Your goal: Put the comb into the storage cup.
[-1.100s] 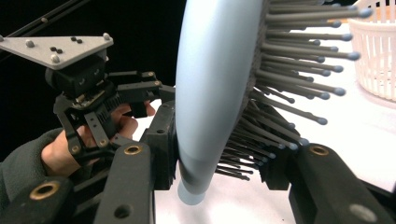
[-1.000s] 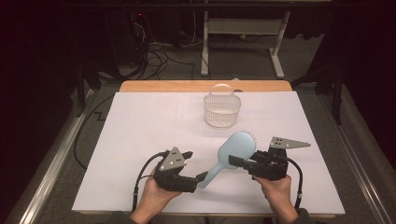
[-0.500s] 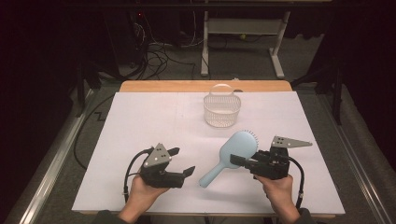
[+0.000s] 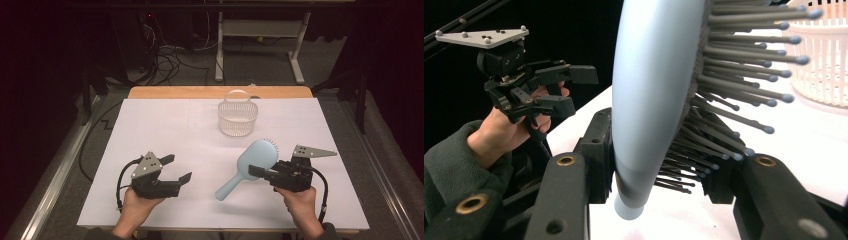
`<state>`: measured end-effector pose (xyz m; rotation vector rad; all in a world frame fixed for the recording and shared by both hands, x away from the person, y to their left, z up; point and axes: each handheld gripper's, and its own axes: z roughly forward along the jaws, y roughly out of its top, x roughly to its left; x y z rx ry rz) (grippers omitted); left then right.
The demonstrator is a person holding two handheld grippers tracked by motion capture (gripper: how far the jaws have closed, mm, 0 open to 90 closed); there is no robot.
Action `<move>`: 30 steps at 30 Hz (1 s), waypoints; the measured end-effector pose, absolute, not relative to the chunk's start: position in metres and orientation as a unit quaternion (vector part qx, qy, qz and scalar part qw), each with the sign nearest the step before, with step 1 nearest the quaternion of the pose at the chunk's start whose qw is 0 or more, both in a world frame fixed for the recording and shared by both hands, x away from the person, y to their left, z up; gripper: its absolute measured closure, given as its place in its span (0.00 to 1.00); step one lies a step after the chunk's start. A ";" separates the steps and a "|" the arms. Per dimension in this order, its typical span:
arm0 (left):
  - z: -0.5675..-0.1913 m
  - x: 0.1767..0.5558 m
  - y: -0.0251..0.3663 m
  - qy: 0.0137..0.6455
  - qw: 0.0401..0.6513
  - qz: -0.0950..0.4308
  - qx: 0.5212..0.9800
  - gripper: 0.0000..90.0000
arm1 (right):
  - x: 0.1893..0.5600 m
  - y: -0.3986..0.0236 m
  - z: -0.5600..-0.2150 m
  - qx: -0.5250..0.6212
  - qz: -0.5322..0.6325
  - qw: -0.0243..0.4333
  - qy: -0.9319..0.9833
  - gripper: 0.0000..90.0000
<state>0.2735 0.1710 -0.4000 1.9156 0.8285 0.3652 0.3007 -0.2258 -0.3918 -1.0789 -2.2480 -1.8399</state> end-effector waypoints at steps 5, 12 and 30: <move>-0.405 0.273 0.184 0.353 0.487 0.158 0.783 0.22 | 0.301 -0.228 -0.392 -0.351 -0.589 0.019 -0.728 0.63; -0.415 0.271 0.202 0.377 0.490 0.174 0.767 0.22 | 0.302 -0.232 -0.393 -0.361 -0.584 0.016 -0.727 0.63; -0.431 0.268 0.232 0.416 0.499 0.180 0.738 0.22 | 0.304 -0.239 -0.394 -0.372 -0.577 0.017 -0.727 0.62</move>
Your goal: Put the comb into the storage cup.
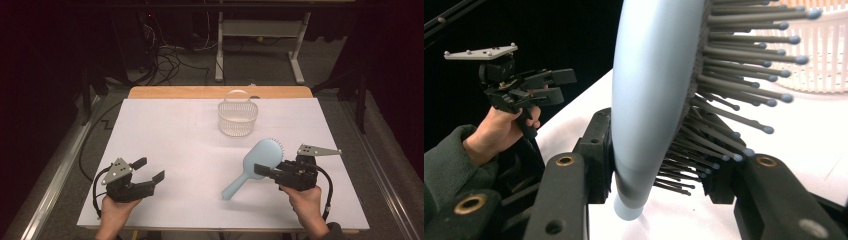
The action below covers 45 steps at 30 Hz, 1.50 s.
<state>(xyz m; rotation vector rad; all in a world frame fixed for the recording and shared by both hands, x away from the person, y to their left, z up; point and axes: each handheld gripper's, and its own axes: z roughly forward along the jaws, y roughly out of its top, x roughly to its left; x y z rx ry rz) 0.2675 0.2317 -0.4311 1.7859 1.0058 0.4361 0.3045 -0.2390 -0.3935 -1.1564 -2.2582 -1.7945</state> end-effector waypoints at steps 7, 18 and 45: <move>-0.436 0.267 0.240 0.430 0.501 0.184 0.728 0.22 | 0.305 -0.243 -0.393 -0.374 -0.575 0.018 -0.727 0.62; -0.444 0.268 0.242 0.438 0.498 0.178 0.726 0.22 | 0.306 -0.249 -0.388 -0.379 -0.570 0.012 -0.729 0.62; -0.447 0.270 0.244 0.448 0.499 0.179 0.720 0.22 | 0.321 -0.257 -0.364 -0.384 -0.554 -0.020 -0.738 0.62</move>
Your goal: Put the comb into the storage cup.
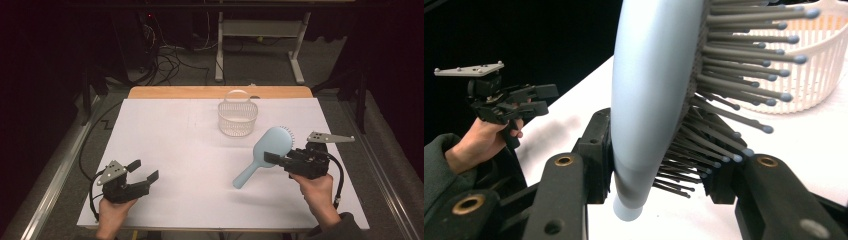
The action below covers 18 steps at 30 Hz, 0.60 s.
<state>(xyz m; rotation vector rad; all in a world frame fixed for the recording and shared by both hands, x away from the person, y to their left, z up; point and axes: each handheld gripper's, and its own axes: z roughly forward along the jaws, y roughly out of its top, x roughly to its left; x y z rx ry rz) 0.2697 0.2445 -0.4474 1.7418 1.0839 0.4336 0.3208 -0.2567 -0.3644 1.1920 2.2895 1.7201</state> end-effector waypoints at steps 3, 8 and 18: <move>-0.448 0.270 0.244 0.448 0.498 0.180 0.720 0.22 | 0.324 -0.257 -0.362 0.385 0.553 0.024 0.738 0.62; -0.448 0.270 0.244 0.448 0.497 0.181 0.721 0.22 | 0.328 -0.258 -0.357 0.388 0.552 0.029 0.738 0.62; -0.448 0.270 0.244 0.448 0.495 0.183 0.722 0.22 | 0.337 -0.262 -0.352 0.396 0.548 0.035 0.736 0.62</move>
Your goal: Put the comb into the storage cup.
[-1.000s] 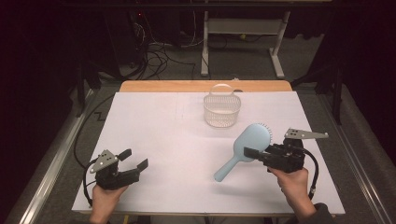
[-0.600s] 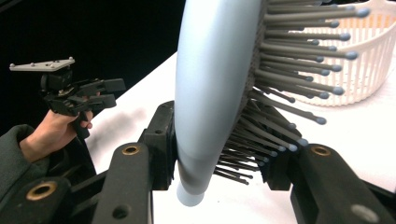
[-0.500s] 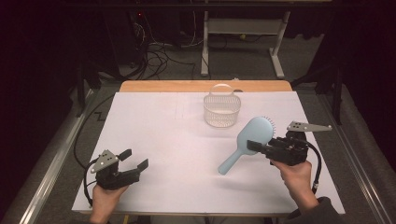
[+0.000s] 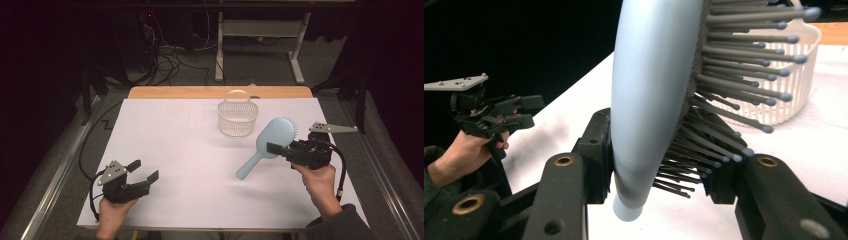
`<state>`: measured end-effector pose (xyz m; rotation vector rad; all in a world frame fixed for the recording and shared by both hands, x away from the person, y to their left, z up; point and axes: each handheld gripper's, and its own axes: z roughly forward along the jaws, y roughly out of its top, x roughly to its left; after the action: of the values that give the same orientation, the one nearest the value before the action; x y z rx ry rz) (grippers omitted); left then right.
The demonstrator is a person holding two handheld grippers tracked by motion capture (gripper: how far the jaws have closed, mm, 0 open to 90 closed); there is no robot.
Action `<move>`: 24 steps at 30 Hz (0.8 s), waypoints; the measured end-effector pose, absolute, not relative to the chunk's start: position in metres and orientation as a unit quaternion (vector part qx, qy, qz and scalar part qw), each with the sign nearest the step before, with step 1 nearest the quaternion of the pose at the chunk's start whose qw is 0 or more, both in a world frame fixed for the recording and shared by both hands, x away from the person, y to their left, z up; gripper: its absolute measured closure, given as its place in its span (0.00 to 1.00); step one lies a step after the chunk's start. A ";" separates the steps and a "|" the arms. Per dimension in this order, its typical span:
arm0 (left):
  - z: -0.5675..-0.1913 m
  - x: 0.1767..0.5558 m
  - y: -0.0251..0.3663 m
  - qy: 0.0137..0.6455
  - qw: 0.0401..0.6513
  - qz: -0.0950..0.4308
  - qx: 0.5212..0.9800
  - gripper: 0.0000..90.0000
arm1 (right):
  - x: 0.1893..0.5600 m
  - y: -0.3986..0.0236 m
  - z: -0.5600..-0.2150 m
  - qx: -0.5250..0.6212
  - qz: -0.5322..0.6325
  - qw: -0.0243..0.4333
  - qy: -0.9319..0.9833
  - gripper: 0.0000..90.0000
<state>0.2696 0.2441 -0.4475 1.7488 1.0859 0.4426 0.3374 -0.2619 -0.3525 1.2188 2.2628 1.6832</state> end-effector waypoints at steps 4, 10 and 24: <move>-0.448 0.270 0.244 0.448 0.494 0.183 0.722 0.22 | 0.341 -0.264 -0.352 0.400 0.546 0.038 0.735 0.62; -0.448 0.270 0.243 0.447 0.493 0.184 0.724 0.22 | 0.347 -0.265 -0.349 0.405 0.545 0.042 0.733 0.62; -0.448 0.270 0.242 0.446 0.491 0.185 0.725 0.22 | 0.357 -0.264 -0.340 0.408 0.542 0.050 0.733 0.62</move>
<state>0.2698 0.2424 -0.4479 1.7618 1.0828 0.4493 0.3573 -0.2635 -0.3402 1.2420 2.2329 1.6490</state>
